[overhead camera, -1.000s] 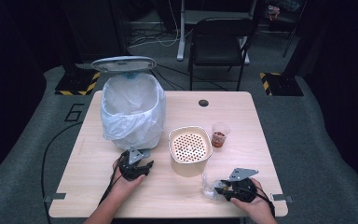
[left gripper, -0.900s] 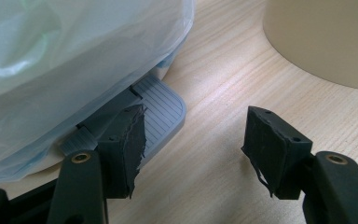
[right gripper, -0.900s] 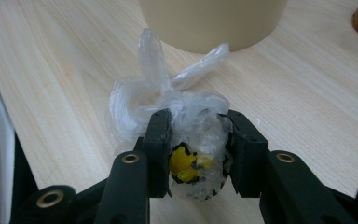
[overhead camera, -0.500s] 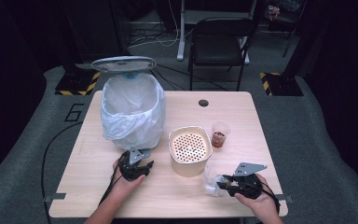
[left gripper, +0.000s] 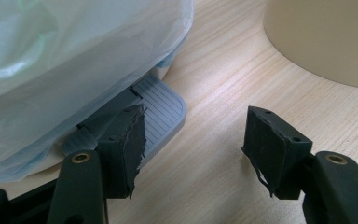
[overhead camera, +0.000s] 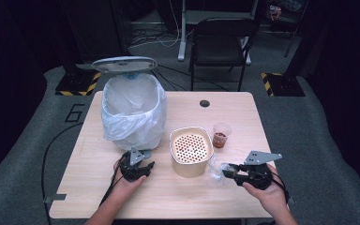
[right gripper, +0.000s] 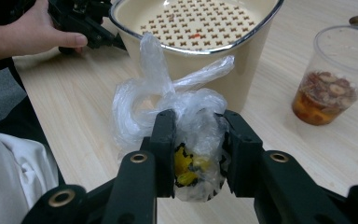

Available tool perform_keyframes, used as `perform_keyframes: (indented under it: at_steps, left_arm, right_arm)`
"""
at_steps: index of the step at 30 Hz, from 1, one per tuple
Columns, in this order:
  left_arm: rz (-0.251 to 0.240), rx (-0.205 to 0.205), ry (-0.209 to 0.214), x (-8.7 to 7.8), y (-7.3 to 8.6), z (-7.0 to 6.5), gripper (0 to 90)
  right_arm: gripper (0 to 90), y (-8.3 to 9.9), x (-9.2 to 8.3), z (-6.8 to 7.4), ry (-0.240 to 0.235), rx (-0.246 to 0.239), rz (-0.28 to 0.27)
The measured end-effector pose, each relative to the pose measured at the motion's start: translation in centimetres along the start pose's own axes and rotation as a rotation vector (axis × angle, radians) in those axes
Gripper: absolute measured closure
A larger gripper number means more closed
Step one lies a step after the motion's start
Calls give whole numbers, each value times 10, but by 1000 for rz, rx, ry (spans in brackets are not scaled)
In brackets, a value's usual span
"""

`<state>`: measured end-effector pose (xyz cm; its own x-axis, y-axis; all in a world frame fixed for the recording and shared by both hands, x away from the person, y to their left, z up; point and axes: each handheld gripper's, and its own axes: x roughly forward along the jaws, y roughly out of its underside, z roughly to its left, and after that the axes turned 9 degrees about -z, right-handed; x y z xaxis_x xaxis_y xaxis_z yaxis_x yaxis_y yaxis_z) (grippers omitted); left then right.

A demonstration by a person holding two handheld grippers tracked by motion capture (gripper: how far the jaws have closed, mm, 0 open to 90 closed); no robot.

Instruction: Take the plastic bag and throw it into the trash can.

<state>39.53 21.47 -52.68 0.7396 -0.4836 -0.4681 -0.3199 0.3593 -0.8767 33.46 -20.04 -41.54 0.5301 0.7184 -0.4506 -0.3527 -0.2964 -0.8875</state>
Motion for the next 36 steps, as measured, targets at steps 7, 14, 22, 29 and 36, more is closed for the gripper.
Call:
perform_keyframes:
  at_steps: [7,14,22,29,36]
  left_arm:
    - [-1,-2,0,0,0,0,386]
    - [-1,-1,0,0,0,0,386]
    - [-2,0,2,0,0,0,386]
    - [-1,-1,0,0,0,0,386]
    - [-2,-6,-1,0,0,-1,386]
  right_arm:
    - [685,-15,-5,-1,-16,-13,-16]
    - [685,-35,-5,-2,-40,-32,-40]
    - [687,-64,8,-1,-71,-64,-59]
    - [690,-94,24,2,-98,-111,-61]
    - [691,-118,37,4,-111,-128,-75]
